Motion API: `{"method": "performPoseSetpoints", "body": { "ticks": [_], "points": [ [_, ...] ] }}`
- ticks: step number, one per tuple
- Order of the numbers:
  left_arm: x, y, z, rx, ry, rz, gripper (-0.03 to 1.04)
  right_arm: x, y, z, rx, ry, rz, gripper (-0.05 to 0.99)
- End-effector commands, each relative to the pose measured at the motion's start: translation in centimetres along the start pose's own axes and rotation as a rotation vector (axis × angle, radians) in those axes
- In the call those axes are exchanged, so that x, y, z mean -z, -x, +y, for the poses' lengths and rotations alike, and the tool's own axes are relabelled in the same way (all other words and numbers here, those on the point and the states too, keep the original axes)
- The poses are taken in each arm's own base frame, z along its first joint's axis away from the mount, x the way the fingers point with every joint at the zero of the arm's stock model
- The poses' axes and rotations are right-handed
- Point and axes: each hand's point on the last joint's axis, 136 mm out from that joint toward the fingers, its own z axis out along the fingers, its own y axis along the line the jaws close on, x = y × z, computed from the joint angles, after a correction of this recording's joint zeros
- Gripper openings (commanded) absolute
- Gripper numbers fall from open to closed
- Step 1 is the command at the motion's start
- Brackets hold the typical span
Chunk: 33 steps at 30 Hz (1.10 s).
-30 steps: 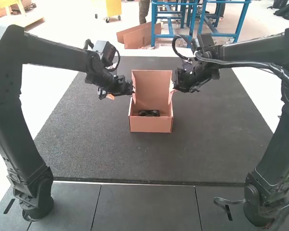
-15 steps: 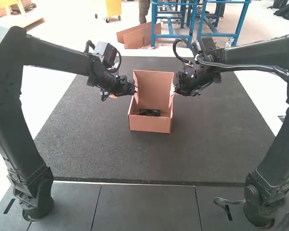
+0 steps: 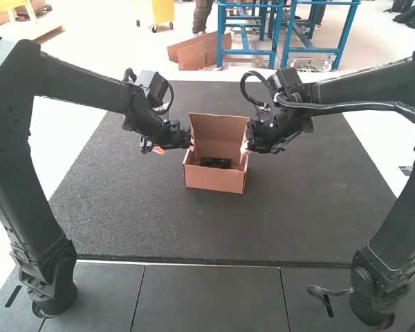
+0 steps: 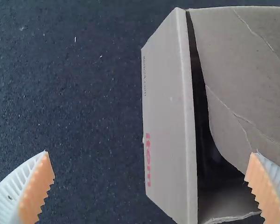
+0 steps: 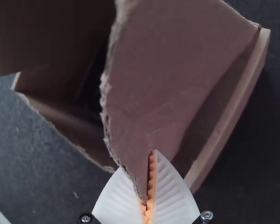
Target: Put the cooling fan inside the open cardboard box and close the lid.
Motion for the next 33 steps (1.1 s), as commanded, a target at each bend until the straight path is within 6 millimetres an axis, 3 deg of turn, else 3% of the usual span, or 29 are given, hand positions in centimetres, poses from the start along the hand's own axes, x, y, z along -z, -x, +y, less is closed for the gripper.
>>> {"method": "performPoseSetpoints", "body": {
  "ticks": [1, 6, 16, 28, 33],
  "points": [
    [1.2, 0.4, -0.1, -0.016, 0.009, -0.024, 0.97, 0.6, 0.1, 1.1, 0.048, 0.012, -0.018, 0.02],
    [1.9, -0.1, 1.1, -0.02, 0.058, -0.012, 0.97, 0.4, -0.5, 0.3, 0.088, -0.029, -0.007, 0.01],
    [3.4, 1.2, 3.5, 0.004, 0.097, -0.065, 0.97, 0.0, -1.1, -0.1, 0.176, -0.088, 0.001, 0.01],
    [3.4, 0.9, 3.4, 0.002, 0.093, -0.065, 0.97, -0.1, -1.0, -1.9, 0.316, -0.204, -0.007, 0.02],
    [3.6, 1.1, 3.4, 0.001, 0.092, -0.071, 0.97, -0.3, -1.5, -1.2, 0.358, -0.204, 0.004, 0.02]
  ]
}}
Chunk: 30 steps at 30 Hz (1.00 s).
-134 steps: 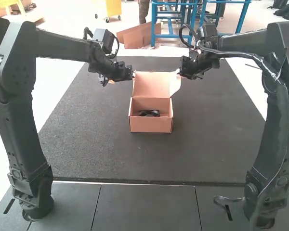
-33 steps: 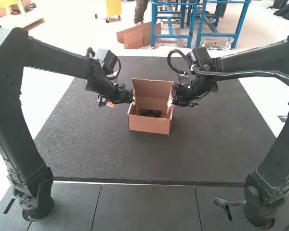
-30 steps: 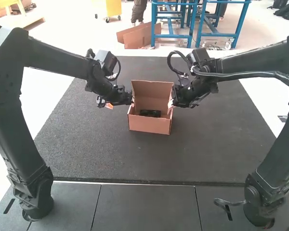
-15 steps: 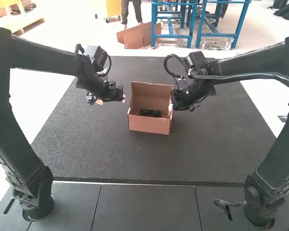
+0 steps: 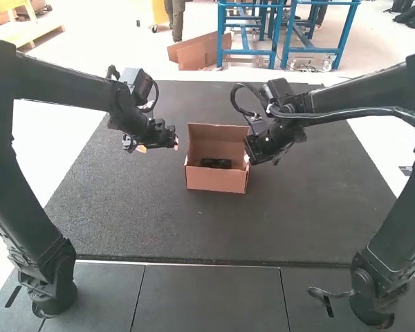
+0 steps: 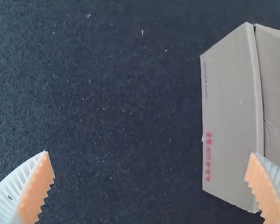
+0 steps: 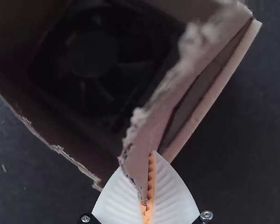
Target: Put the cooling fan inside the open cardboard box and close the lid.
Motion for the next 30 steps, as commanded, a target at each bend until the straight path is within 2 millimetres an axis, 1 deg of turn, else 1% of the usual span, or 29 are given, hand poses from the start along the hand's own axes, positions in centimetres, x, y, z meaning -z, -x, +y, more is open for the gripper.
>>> {"method": "performPoseSetpoints", "body": {
  "ticks": [1, 3, 4, 5, 7, 8, 9, 12, 15, 20, 23, 25, 27, 30],
  "points": [
    [1.1, 1.1, -0.3, -0.017, -0.006, -0.045, 0.97, 0.9, 0.2, 0.5, 0.061, -0.032, -0.018, 0.02],
    [1.6, 1.6, -0.4, -0.015, -0.009, -0.06, 0.97, 0.8, 0.2, 0.9, 0.065, -0.028, -0.018, 0.05],
    [1.8, 1.7, -0.4, -0.016, -0.011, -0.067, 0.97, 0.9, 0.6, 1.0, 0.064, -0.028, -0.029, 0.09],
    [2.1, 2.1, -0.5, -0.013, -0.014, -0.081, 0.97, 0.9, 1.0, 0.8, 0.058, -0.042, -0.043, 0.21],
    [2.7, 2.9, -0.7, -0.012, -0.023, -0.113, 0.97, 1.4, 1.8, 0.0, 0.05, -0.087, -0.065, 0.64],
    [3.0, 3.2, -0.8, -0.011, -0.025, -0.125, 0.97, 1.8, 2.3, -0.1, 0.042, -0.095, -0.077, 0.84],
    [3.3, 3.8, -1.0, -0.011, -0.031, -0.146, 0.97, 2.2, 2.7, -0.1, 0.022, -0.094, -0.086, 0.93],
    [4.6, 5.7, -1.6, -0.01, -0.054, -0.224, 0.97, 3.5, 3.8, 0.3, -0.005, -0.067, -0.106, 0.93],
    [5.7, 7.6, -2.5, -0.016, -0.08, -0.294, 0.97, 5.6, 5.0, 0.4, -0.006, -0.067, -0.152, 0.93],
    [6.3, 10.0, -3.6, -0.024, -0.105, -0.358, 0.97, 9.6, 7.0, 0.6, 0.013, -0.081, -0.266, 0.93],
    [6.1, 10.6, -5.2, -0.043, -0.13, -0.36, 0.97, 11.8, 7.7, 0.3, 0.03, -0.101, -0.325, 0.92],
    [5.9, 10.6, -6.5, -0.066, -0.152, -0.354, 0.97, 13.3, 8.2, -0.2, 0.034, -0.116, -0.364, 0.92],
    [5.8, 10.5, -8.0, -0.087, -0.19, -0.344, 0.97, 14.8, 8.6, -0.7, 0.036, -0.131, -0.402, 0.92],
    [5.2, 10.0, -9.9, -0.115, -0.214, -0.323, 0.97, 16.5, 9.4, -1.1, 0.032, -0.146, -0.448, 0.92]
  ]
}}
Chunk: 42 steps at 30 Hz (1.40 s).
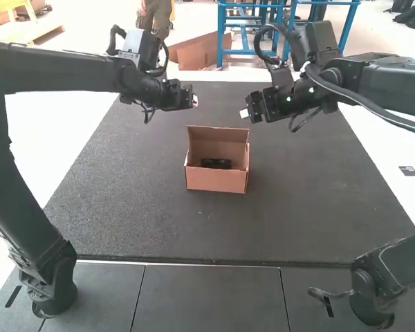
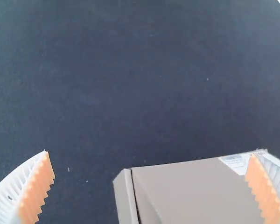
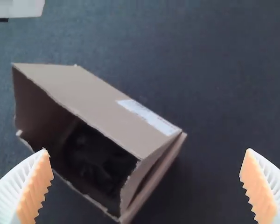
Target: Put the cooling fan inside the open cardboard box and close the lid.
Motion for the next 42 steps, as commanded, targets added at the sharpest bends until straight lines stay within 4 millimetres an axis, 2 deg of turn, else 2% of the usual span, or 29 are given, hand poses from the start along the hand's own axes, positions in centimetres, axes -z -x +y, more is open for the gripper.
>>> {"method": "performPoseSetpoints", "body": {
  "ticks": [1, 4, 7, 14, 20, 28, 42],
  "points": [
    [-0.3, 0.7, -2.6, -0.031, -0.055, -0.006, 0.97, 2.3, 3.2, -1.1, 0.01, -0.036, -0.098, 0.92],
    [-1.1, 0.1, -3.7, -0.045, -0.07, 0.014, 0.97, 3.2, 4.2, -1.2, 0.005, -0.04, -0.121, 0.92],
    [-2.0, -0.7, -3.9, -0.051, -0.069, 0.043, 0.97, 4.1, 5.2, -1.2, -0.017, -0.036, -0.136, 0.92],
    [-3.8, -3.6, -3.0, -0.099, -0.041, 0.144, 0.97, 5.9, 7.3, -1.2, -0.033, -0.036, -0.173, 0.92],
    [-4.7, -6.8, -2.4, -0.149, -0.021, 0.23, 0.97, 6.2, 7.2, -1.7, -0.049, -0.044, -0.161, 0.91],
    [-5.2, -11.2, -2.7, -0.257, 0.0, 0.333, 0.97, 6.7, 7.8, -2.6, -0.063, -0.065, -0.176, 0.91],
    [-5.4, -14.7, -2.0, -0.368, 0.059, 0.396, 0.97, 6.7, 7.7, -2.7, -0.069, -0.063, -0.175, 0.91]
  ]
}}
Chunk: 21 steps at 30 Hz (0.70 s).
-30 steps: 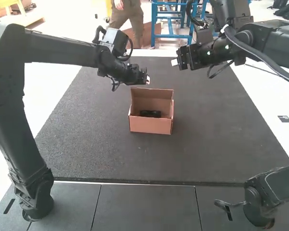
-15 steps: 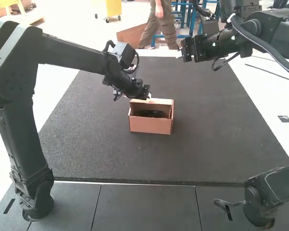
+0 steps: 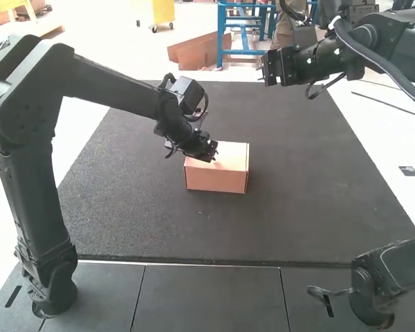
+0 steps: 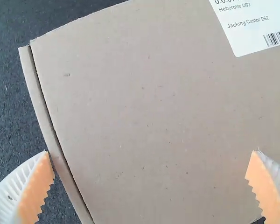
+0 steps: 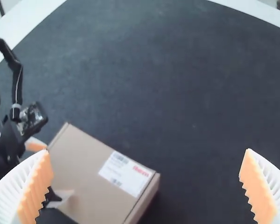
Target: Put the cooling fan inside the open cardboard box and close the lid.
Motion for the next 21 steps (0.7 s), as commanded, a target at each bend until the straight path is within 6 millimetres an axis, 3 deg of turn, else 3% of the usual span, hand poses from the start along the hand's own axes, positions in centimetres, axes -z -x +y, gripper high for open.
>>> {"method": "performPoseSetpoints", "body": {
  "ticks": [1, 7, 11, 15, 21],
  "points": [
    [-0.8, -2.1, -0.2, -0.055, 0.028, 0.05, 0.97, 1.6, 2.0, -0.5, -0.013, -0.01, -0.064, 0.91],
    [-1.3, -3.4, 0.4, -0.071, 0.072, 0.077, 0.97, 1.6, 2.0, -0.5, -0.013, -0.01, -0.065, 0.91],
    [-0.4, -2.0, 0.6, -0.059, 0.076, 0.049, 0.97, 1.5, 1.8, -0.8, -0.026, -0.016, -0.061, 0.91],
    [2.8, 1.7, 1.2, -0.001, 0.079, -0.033, 0.97, 1.3, 1.4, -1.4, -0.088, -0.026, -0.052, 0.91],
    [11.8, 10.9, 3.5, 0.095, 0.038, -0.342, 0.97, 1.0, 1.2, -3.0, -0.186, -0.043, -0.063, 0.92]
  ]
}}
